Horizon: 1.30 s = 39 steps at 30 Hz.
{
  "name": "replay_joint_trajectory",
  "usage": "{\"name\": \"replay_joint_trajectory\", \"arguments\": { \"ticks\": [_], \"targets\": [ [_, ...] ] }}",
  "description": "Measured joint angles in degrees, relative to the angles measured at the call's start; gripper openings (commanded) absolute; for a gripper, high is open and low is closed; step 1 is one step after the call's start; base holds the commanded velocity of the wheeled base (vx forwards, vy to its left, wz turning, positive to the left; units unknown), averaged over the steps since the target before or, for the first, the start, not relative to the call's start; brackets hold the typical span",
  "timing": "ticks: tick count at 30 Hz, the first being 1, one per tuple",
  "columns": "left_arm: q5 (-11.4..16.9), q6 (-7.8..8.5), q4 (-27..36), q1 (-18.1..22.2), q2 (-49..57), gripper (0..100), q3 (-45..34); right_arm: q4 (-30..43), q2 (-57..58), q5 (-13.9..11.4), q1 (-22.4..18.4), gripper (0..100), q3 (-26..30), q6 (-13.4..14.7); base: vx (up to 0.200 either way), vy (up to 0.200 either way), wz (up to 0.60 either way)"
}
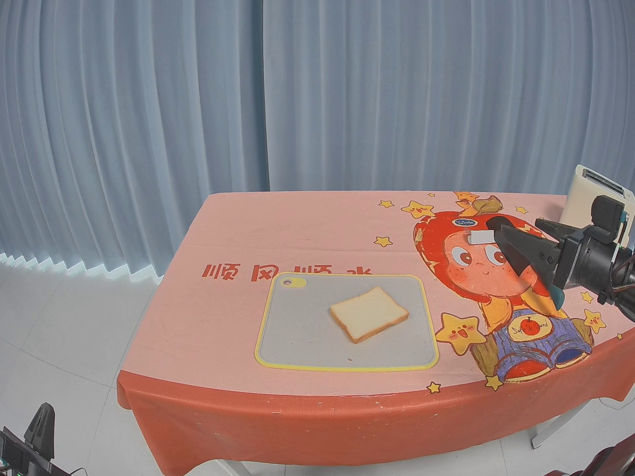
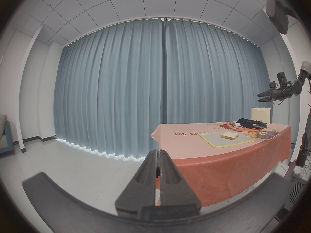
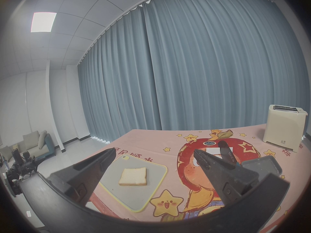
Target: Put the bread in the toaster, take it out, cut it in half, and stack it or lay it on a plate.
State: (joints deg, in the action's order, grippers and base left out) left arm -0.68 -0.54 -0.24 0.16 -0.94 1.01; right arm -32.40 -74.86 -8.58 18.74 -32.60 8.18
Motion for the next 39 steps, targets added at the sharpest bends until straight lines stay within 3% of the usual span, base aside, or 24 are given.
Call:
{"name": "replay_joint_trajectory", "arguments": {
  "ticks": [18, 29, 39],
  "targets": [
    [0.0, 0.00, 0.0, 0.0, 0.0, 0, 0.0, 0.0, 0.2, 0.3, -0.9, 100, -0.1, -0.4, 0.000, 0.000, 0.00],
    [0.0, -0.01, 0.0, 0.0, 0.0, 0, 0.0, 0.1, 0.5, 0.5, -6.5, 100, -0.6, -0.9, 0.000, 0.000, 0.00],
    [0.0, 0.00, 0.0, 0.0, 0.0, 0, 0.0, 0.4, -1.5, 0.4, -11.9, 100, -5.0, -1.6, 0.000, 0.000, 0.00]
  ]
}}
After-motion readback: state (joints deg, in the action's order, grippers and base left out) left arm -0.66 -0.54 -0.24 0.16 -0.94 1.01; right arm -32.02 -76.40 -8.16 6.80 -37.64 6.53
